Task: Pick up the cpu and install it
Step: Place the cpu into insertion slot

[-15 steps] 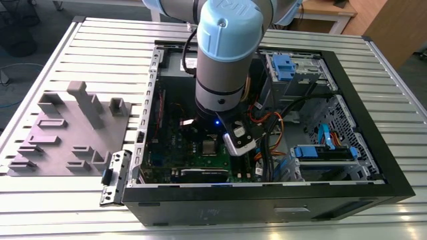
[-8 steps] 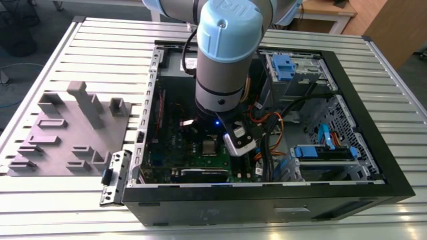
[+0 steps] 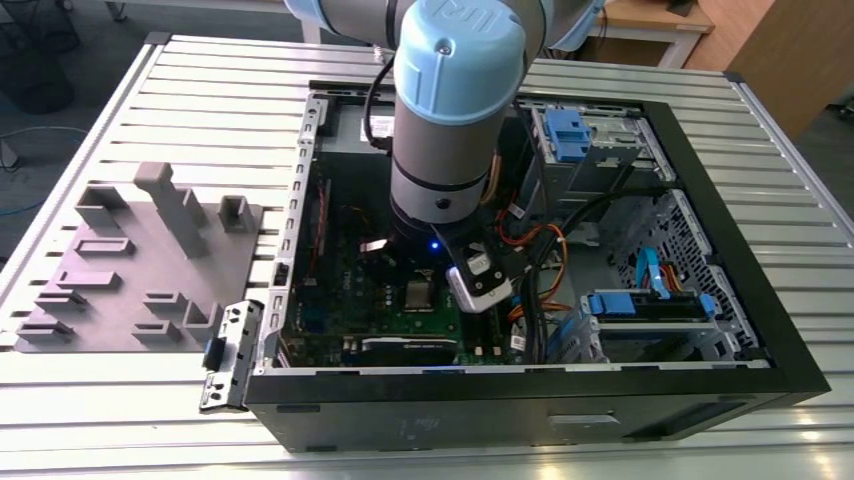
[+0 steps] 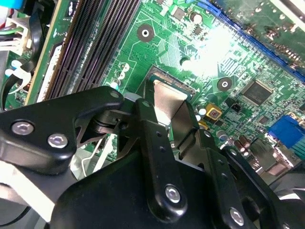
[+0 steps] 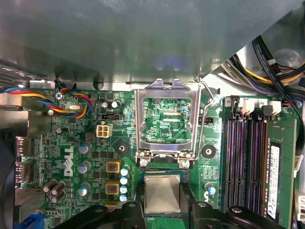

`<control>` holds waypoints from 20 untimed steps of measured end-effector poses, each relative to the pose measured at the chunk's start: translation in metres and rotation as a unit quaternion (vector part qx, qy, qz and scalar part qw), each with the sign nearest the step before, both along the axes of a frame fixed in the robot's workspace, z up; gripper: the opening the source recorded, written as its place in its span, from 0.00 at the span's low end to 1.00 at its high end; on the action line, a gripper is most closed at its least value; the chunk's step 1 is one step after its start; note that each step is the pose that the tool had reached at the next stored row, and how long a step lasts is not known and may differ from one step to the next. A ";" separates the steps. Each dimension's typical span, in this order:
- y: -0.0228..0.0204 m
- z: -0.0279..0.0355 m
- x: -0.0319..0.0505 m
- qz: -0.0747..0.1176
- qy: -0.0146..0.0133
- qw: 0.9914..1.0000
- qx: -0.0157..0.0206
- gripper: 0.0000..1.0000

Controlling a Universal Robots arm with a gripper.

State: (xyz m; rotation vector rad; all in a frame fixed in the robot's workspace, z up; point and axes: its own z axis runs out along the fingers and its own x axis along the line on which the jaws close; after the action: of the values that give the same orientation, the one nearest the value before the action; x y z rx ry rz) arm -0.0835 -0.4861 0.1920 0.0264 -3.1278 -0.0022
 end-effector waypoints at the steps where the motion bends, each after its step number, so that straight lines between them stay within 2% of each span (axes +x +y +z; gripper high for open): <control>1: 0.0000 0.0000 0.0000 0.000 0.000 1.000 0.000 0.39; 5: 0.0000 -0.0001 0.0000 0.000 0.000 1.000 0.000 0.39; 12: 0.0001 0.0041 0.0001 0.000 0.000 1.000 -0.003 0.39; 14: 0.0001 0.0041 0.0000 0.000 0.000 1.000 -0.006 0.39; 16: 0.0001 0.0042 0.0000 0.000 0.000 1.000 -0.012 0.39; 17: 0.0001 0.0041 0.0001 0.000 0.000 1.000 -0.014 0.39; 20: 0.0001 0.0036 0.0001 0.000 0.000 1.000 -0.014 0.39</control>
State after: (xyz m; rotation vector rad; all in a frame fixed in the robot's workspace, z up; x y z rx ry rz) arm -0.0834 -0.4861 0.1957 0.0266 -3.1274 0.0432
